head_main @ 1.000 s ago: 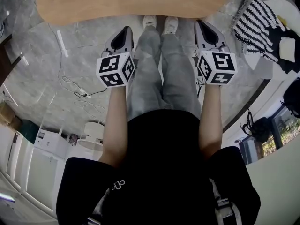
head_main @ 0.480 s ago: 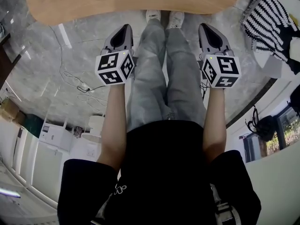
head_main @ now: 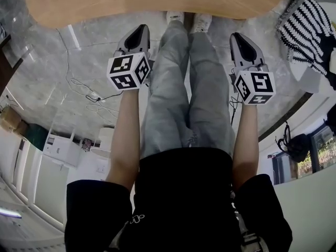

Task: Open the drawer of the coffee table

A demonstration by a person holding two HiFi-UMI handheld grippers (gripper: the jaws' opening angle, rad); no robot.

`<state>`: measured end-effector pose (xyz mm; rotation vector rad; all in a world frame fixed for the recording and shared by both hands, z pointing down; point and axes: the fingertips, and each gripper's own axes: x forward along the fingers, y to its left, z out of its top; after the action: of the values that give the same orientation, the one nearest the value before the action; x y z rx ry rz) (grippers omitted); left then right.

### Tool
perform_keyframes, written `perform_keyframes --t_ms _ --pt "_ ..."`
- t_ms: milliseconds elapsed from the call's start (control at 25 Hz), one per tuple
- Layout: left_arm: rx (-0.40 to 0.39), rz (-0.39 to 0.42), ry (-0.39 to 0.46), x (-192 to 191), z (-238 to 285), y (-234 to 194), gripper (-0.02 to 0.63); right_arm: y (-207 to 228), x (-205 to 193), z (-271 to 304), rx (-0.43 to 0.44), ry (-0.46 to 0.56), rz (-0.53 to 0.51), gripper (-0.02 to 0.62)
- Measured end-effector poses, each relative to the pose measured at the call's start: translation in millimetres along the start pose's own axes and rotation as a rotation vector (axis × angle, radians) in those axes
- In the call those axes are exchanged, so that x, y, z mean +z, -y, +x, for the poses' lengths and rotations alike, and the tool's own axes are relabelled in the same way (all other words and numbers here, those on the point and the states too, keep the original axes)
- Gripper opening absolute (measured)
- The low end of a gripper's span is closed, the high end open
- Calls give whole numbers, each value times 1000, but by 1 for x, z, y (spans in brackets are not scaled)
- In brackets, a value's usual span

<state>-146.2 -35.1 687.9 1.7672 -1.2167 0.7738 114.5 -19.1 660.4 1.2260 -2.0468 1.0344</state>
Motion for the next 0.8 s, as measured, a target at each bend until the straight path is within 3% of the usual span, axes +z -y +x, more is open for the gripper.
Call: perform_keyframes --t_ms 360,480,560,640,800 --pt "15 68 -54 -13 26 -18 12 20 -29 20 -8 -71 -41 23" --pt "28 106 -89 -22 34 -21 12 30 -40 25 -10 -109 -34 130" --pt "44 108 -112 -30 39 -26 18 39 -45 29 -24 -131 -35 138" --pt "59 83 -124 -34 43 -33 93 48 -50 33 -34 -151 -45 141" --pt "86 84 -138 -39 55 -45 121 67 -57 41 -53 -194 -90 149"
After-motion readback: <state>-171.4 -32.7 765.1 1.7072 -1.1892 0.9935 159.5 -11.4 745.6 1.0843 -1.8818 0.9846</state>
